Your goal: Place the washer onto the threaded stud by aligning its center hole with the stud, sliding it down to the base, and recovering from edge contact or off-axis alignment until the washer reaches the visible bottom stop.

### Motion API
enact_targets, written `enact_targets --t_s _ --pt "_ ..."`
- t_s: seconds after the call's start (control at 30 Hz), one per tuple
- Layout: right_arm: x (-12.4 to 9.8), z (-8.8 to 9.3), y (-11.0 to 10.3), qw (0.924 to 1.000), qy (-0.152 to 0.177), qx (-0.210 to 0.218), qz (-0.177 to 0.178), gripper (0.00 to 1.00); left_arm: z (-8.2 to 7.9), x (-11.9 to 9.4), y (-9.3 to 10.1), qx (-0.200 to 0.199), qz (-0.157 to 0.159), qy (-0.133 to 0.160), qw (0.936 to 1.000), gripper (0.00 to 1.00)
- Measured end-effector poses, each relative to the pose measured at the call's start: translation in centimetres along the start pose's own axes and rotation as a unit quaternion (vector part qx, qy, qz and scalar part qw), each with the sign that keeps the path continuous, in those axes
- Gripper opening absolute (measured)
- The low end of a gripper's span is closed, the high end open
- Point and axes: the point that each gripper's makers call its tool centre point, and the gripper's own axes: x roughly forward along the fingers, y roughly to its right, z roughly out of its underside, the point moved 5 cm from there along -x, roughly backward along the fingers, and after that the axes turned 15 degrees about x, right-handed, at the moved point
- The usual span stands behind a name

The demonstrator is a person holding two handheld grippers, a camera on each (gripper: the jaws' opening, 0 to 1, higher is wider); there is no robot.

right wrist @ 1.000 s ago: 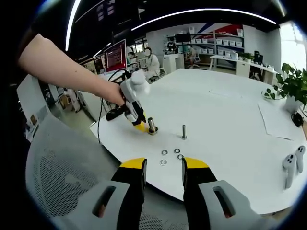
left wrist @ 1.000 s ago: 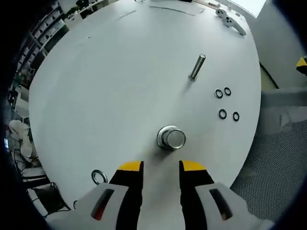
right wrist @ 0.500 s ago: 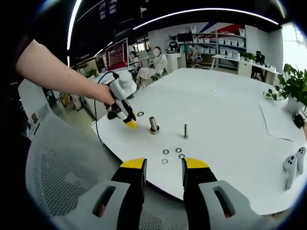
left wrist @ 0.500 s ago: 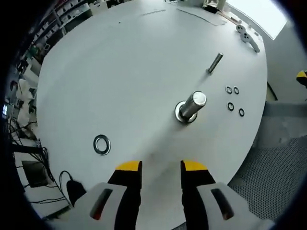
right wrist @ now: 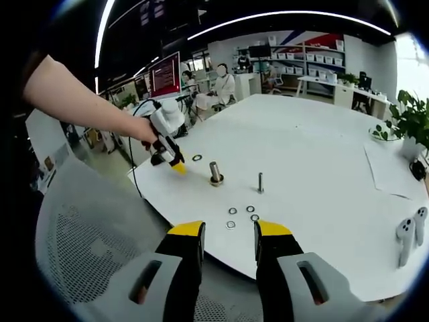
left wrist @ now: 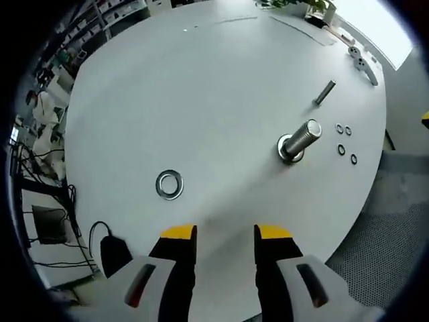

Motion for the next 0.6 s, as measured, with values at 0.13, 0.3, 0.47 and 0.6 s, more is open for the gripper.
enact_targets --t_s 0.13,0.3,0.47,0.6 --pt "0.0 0.0 0.0 1.0 -0.001 0.0 0.0 0.32 -0.1 0.0 -1.0 -0.008 -0.015 0.004 0.9998 0.34" --pt "0.0 0.0 0.1 1.0 -0.002 0.001 0.002 0.32 -0.2 0.2 -2.5 -0.023 -0.024 0.006 0.9994 0.35" --pt "0.0 0.1 0.1 1.0 -0.004 0.001 0.003 0.32 -0.4 0.6 -3.6 -0.047 -0.028 0.011 0.9984 0.34" --pt "0.0 0.1 0.2 1.0 -0.004 0.002 0.006 0.32 -0.6 1.0 -4.4 -0.057 -0.031 0.011 0.9978 0.32"
